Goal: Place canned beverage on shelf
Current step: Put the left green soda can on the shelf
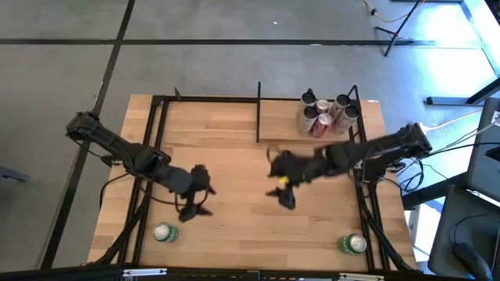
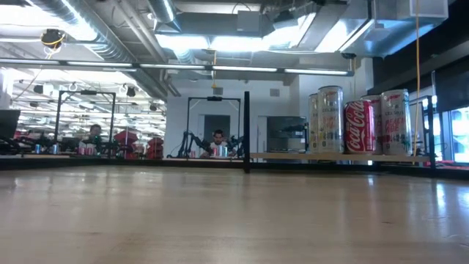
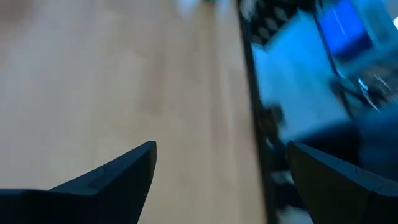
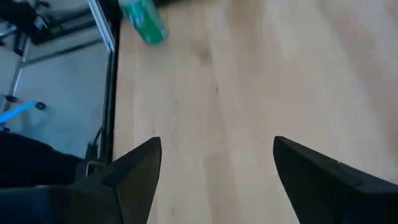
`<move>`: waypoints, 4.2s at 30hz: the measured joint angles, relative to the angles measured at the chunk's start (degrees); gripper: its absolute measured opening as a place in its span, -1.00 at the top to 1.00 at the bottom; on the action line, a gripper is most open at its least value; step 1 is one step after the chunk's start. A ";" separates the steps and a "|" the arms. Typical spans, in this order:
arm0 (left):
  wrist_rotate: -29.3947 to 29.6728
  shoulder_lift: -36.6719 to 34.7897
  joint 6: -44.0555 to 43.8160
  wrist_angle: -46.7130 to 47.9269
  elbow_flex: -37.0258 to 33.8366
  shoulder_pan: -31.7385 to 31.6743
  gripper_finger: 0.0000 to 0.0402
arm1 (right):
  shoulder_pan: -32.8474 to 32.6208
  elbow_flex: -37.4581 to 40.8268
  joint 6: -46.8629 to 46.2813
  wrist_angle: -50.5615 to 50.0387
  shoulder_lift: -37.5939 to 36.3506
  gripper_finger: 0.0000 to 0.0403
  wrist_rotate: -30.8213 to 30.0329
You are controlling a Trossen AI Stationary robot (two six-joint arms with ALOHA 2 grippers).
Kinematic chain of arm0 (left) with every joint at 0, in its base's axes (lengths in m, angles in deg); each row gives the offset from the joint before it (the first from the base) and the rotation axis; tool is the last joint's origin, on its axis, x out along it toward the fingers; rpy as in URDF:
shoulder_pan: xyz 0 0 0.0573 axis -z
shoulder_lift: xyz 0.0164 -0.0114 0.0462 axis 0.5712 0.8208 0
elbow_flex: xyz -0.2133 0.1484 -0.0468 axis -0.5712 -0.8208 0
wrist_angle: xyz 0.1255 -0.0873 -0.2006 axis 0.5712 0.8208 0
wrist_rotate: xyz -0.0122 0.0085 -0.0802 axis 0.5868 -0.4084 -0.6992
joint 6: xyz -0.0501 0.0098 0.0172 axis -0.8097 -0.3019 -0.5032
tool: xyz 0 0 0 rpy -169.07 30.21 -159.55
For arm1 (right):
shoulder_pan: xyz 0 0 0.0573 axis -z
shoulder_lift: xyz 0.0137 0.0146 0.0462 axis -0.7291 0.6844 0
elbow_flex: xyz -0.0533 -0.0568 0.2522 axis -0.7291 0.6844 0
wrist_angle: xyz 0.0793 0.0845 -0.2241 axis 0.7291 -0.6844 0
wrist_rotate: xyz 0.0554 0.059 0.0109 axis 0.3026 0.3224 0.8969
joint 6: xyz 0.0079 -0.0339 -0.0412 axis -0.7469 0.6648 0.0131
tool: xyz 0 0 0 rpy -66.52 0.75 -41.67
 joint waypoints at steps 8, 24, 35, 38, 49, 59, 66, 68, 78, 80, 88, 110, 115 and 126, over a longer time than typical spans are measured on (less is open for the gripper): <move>-3.97 -0.02 -18.06 17.89 4.86 11.73 -0.72 | -13.48 9.54 -17.45 4.98 0.62 -0.45 -9.90; -3.11 9.12 -46.36 30.90 4.97 32.22 -0.72 | -26.68 12.98 -27.69 8.24 0.66 -0.46 -18.13; -3.20 16.86 -43.16 32.95 4.97 32.36 -0.72 | -26.51 12.96 -28.58 9.15 0.65 -0.46 -15.01; -3.87 17.92 -41.96 31.78 4.17 32.32 -0.72 | -26.51 12.96 -28.55 9.15 0.65 -0.46 -15.06; -10.64 18.36 -37.44 28.10 0.07 26.70 -0.32 | -26.51 12.96 -27.92 8.57 0.57 -0.46 -14.98; -6.75 18.56 -20.35 26.03 10.45 10.25 -0.32 | -26.55 12.92 -29.91 5.93 -2.11 -0.46 -11.54; -2.40 23.85 -0.86 26.95 23.75 -4.87 -0.32 | -26.53 12.92 -30.41 0.83 -3.53 -0.46 -13.44; -2.78 27.44 4.17 27.41 28.34 -8.38 -0.32 | -26.48 12.92 -30.41 -0.13 -3.53 -0.46 -13.46; -6.04 48.39 14.82 36.53 47.29 -18.22 -0.32 | -26.48 12.92 -34.65 -4.54 -3.53 -0.46 -13.47; -6.02 50.91 15.11 36.91 48.22 -18.78 -0.32 | -26.51 12.92 -35.03 -4.49 -3.51 -0.46 -13.45; -7.87 54.77 15.04 37.10 48.48 -18.63 -0.32 | -26.51 12.92 -35.90 -4.51 -3.49 -0.46 -13.45; 2.48 39.04 19.57 45.34 54.58 -7.70 -0.93 | -26.48 12.92 -33.87 -3.89 -3.44 -0.46 -21.94; 2.23 26.80 19.47 37.43 42.14 -3.34 -0.93 | -24.12 12.92 -30.63 -0.09 -3.44 -0.46 -24.08; 7.58 -2.28 -0.06 16.98 3.46 3.62 -0.93 | -12.34 12.92 -15.04 12.08 -2.87 -0.46 -20.24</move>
